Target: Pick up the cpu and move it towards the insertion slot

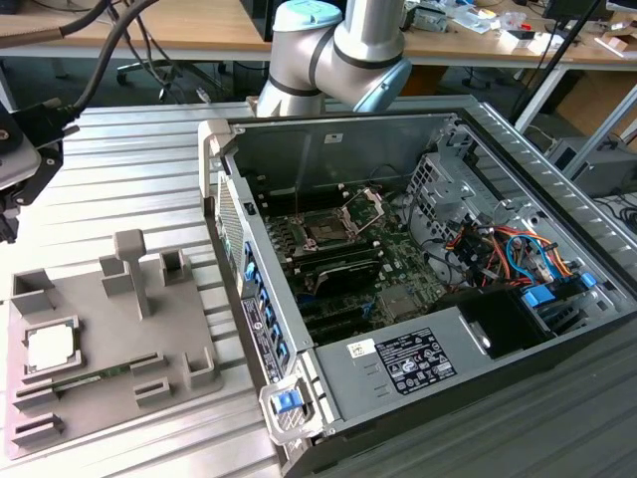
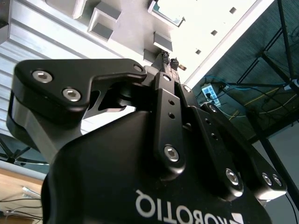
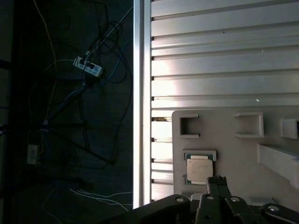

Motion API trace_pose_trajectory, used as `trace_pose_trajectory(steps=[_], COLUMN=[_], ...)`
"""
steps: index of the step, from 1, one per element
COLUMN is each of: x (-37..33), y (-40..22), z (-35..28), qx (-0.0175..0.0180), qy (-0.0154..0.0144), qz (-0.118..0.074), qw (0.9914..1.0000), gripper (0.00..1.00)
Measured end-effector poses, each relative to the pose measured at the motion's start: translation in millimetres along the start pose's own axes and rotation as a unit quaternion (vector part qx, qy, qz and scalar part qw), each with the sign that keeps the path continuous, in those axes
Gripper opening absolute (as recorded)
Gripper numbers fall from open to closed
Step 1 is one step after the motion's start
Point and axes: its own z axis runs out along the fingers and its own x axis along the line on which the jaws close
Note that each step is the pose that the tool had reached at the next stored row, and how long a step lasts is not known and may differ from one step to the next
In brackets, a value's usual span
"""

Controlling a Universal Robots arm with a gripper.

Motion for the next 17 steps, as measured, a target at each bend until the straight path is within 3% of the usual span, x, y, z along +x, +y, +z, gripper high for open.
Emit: trace_pose_trajectory(steps=[13, 15, 17], x=[0.0, 0.0, 0.0], y=[-0.1, -0.4, -0.4], z=[2.1, 10.0, 10.3], qx=[0.0000, 0.0002, 0.0002], qy=[0.0000, 0.0000, 0.0000], qz=[0.000, 0.000, 0.000], qw=[1.00000, 1.00000, 1.00000], gripper=[0.11, 0.11, 0.11])
